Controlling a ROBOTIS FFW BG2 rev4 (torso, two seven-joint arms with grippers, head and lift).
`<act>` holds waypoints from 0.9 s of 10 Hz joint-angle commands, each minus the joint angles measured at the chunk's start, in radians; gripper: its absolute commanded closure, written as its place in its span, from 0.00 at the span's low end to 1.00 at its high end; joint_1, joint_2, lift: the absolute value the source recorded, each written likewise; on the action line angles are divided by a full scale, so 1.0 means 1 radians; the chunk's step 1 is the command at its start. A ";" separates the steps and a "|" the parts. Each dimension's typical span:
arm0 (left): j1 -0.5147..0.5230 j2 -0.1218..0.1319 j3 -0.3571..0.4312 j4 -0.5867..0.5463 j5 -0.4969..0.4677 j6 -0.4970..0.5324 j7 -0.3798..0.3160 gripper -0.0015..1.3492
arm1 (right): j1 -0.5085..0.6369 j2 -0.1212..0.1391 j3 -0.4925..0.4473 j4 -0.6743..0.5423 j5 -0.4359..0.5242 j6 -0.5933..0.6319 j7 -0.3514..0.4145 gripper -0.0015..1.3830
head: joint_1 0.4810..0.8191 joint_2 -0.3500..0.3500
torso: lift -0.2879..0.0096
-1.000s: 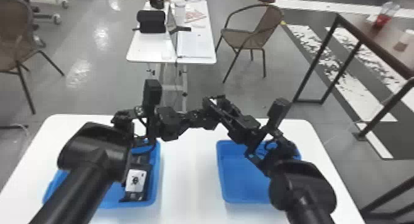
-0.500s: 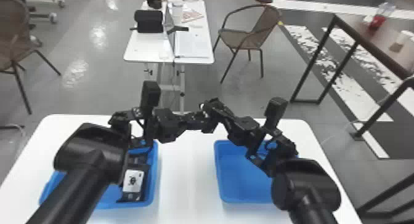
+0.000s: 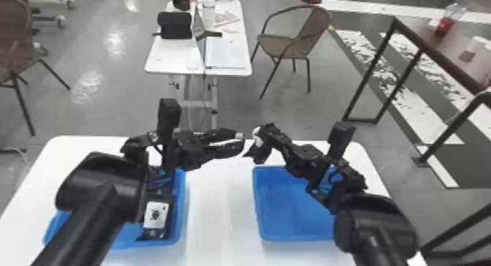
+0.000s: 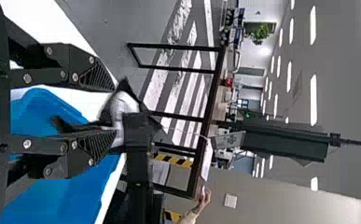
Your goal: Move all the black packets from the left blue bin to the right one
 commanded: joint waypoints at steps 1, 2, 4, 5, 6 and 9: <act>0.026 -0.003 0.027 0.000 -0.007 0.014 -0.001 0.05 | -0.005 -0.003 -0.081 0.015 0.024 -0.001 0.000 0.93 | 0.63 0.26 | 0.97; 0.056 -0.003 0.061 -0.026 -0.001 0.024 -0.001 0.09 | -0.004 -0.004 -0.121 0.024 0.038 -0.001 -0.002 0.93 | 0.63 0.23 | 0.97; 0.189 0.003 0.196 -0.213 0.004 0.094 0.013 0.12 | -0.002 -0.004 -0.186 0.089 0.087 -0.003 -0.002 0.93 | 0.63 0.19 | 0.97; 0.264 0.008 0.259 -0.301 0.032 0.126 0.036 0.12 | -0.002 -0.004 -0.216 0.153 0.104 -0.001 -0.002 0.93 | 0.63 0.19 | 0.97; 0.327 0.015 0.305 -0.374 0.059 0.156 0.060 0.12 | -0.002 -0.007 -0.241 0.212 0.130 -0.003 -0.003 0.93 | 0.63 0.21 | 0.97; 0.418 0.024 0.388 -0.460 0.069 0.222 0.080 0.12 | -0.004 -0.013 -0.288 0.298 0.179 0.005 -0.043 0.64 | 0.63 0.25 | 0.97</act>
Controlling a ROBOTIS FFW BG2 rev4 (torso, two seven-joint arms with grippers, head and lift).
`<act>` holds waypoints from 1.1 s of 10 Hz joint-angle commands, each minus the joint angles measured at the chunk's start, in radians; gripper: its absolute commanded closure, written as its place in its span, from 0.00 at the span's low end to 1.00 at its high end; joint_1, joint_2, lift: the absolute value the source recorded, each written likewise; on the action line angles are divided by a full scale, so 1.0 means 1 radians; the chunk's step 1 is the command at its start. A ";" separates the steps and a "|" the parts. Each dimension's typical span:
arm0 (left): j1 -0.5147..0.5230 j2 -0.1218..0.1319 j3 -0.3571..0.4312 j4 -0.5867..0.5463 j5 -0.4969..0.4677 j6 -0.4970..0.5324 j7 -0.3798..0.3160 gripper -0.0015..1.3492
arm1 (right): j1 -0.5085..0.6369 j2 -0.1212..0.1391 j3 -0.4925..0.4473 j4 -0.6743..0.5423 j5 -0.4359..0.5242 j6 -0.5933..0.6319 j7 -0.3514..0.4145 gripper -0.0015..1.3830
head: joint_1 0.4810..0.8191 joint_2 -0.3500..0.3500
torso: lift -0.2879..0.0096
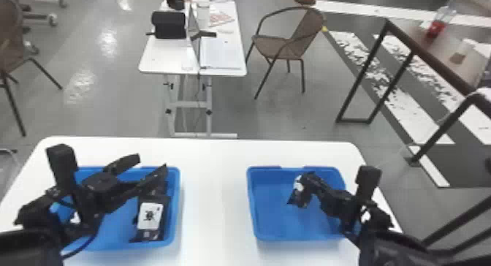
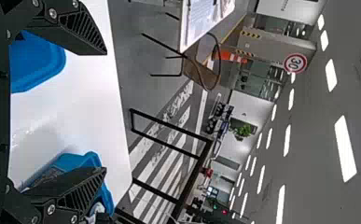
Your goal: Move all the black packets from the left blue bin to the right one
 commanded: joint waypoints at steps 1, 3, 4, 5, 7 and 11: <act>0.023 -0.001 0.018 -0.008 -0.024 0.030 0.000 0.12 | 0.024 0.001 -0.015 -0.021 -0.009 0.000 -0.055 0.18 | 0.63 0.26 | 0.97; 0.045 -0.007 0.029 -0.008 -0.102 0.107 0.000 0.12 | 0.082 0.020 -0.015 -0.114 -0.137 -0.129 -0.140 0.08 | 0.63 0.23 | 0.97; 0.053 -0.009 0.030 -0.006 -0.123 0.171 0.000 0.12 | 0.100 0.024 -0.017 -0.165 -0.202 -0.167 -0.140 0.18 | 0.63 0.21 | 0.97; 0.057 -0.009 0.030 -0.004 -0.140 0.231 0.000 0.12 | 0.120 0.029 -0.015 -0.223 -0.233 -0.170 -0.140 0.24 | 0.63 0.21 | 0.97; 0.048 -0.013 0.035 0.028 -0.163 0.303 0.000 0.13 | 0.153 0.034 0.011 -0.286 -0.304 -0.170 -0.138 0.29 | 0.63 0.20 | 0.97; 0.020 -0.013 0.052 0.098 -0.157 0.358 0.055 0.16 | 0.183 0.047 0.025 -0.295 -0.354 -0.170 -0.138 0.29 | 0.63 0.24 | 0.97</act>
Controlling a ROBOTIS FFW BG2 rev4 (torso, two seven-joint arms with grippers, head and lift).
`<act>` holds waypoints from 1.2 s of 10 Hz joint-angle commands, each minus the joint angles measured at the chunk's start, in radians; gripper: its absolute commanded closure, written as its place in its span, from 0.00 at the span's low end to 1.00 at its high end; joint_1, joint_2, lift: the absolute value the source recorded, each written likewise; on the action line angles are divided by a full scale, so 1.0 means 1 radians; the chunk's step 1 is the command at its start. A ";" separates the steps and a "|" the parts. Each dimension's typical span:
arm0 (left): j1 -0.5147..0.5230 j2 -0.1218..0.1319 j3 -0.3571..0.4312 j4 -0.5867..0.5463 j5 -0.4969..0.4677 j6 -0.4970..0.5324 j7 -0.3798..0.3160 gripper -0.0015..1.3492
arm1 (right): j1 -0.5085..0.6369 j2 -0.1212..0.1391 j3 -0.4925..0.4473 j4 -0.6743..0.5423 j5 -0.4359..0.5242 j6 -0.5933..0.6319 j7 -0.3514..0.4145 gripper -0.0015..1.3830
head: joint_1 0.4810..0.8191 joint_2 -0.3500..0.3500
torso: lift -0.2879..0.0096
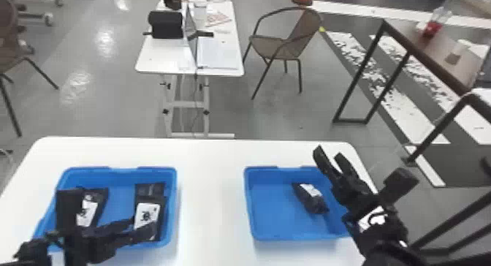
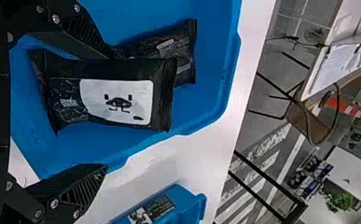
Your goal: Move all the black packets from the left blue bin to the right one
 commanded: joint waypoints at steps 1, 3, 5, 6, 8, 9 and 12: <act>-0.038 0.000 -0.003 0.068 -0.008 -0.011 0.006 0.19 | 0.010 0.004 0.002 0.003 -0.012 0.002 0.000 0.29 | 0.63 0.25 | 0.97; -0.087 0.000 -0.008 0.140 -0.020 -0.050 0.031 0.33 | 0.013 0.004 0.003 0.003 -0.020 0.003 0.000 0.29 | 0.63 0.25 | 0.97; -0.127 0.014 -0.031 0.203 0.006 -0.057 0.031 0.63 | 0.016 0.006 0.003 0.004 -0.025 0.009 0.000 0.29 | 0.63 0.25 | 0.97; -0.130 0.015 -0.031 0.206 0.006 -0.048 0.031 0.64 | 0.018 0.006 0.005 0.004 -0.028 0.009 0.000 0.29 | 0.63 0.25 | 0.97; -0.125 0.026 -0.048 0.217 0.023 -0.034 0.031 0.92 | 0.021 0.006 0.006 0.004 -0.037 0.011 0.000 0.29 | 0.63 0.25 | 0.97; -0.120 0.029 -0.048 0.217 0.025 -0.050 0.031 0.90 | 0.021 0.006 0.008 0.004 -0.039 0.012 0.000 0.29 | 0.63 0.25 | 0.97; -0.073 0.055 -0.057 0.177 0.184 -0.116 -0.081 0.90 | 0.014 0.006 0.031 0.004 -0.049 0.018 0.014 0.29 | 0.63 0.25 | 0.97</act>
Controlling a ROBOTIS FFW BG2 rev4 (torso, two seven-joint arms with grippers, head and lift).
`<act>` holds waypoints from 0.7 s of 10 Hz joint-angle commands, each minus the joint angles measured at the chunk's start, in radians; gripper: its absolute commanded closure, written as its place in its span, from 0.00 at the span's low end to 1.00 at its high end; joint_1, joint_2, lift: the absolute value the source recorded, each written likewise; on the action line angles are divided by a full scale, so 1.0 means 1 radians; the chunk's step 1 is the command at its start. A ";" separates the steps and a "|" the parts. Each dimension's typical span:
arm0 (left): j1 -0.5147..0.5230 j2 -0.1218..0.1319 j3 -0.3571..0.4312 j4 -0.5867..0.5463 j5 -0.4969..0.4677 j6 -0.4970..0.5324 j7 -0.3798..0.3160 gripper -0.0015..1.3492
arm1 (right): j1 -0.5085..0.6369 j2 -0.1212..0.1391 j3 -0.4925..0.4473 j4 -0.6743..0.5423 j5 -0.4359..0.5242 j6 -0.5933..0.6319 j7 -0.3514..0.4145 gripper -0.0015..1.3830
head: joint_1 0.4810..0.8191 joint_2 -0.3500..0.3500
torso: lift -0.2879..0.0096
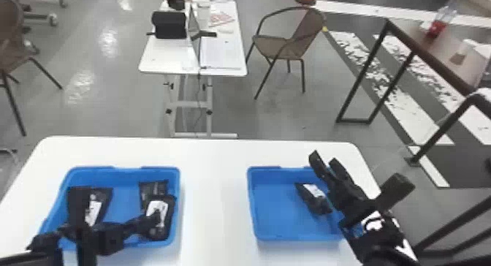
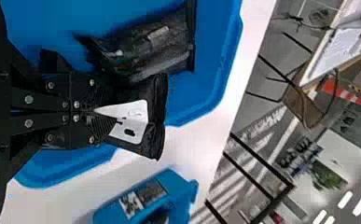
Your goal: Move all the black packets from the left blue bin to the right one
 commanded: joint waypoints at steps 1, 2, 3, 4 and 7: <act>0.055 0.014 -0.003 -0.092 0.115 -0.031 -0.049 0.90 | -0.002 0.000 0.008 -0.006 -0.005 0.012 0.014 0.29 | 0.63 0.24 | 0.97; 0.068 0.023 -0.018 -0.151 0.147 -0.032 -0.113 0.90 | 0.004 0.000 0.008 -0.013 -0.005 0.017 0.026 0.29 | 0.63 0.24 | 0.97; 0.054 0.031 -0.040 -0.192 0.147 -0.017 -0.159 0.90 | 0.004 -0.002 0.014 -0.013 -0.001 0.021 0.045 0.29 | 0.63 0.23 | 0.97; 0.029 0.034 -0.063 -0.207 0.149 -0.012 -0.182 0.89 | -0.005 -0.006 0.029 -0.009 0.006 0.026 0.065 0.29 | 0.63 0.22 | 0.97; -0.126 0.032 -0.145 -0.120 0.118 -0.009 -0.221 0.90 | -0.063 -0.037 0.132 0.018 0.013 0.046 0.141 0.29 | 0.63 0.25 | 0.97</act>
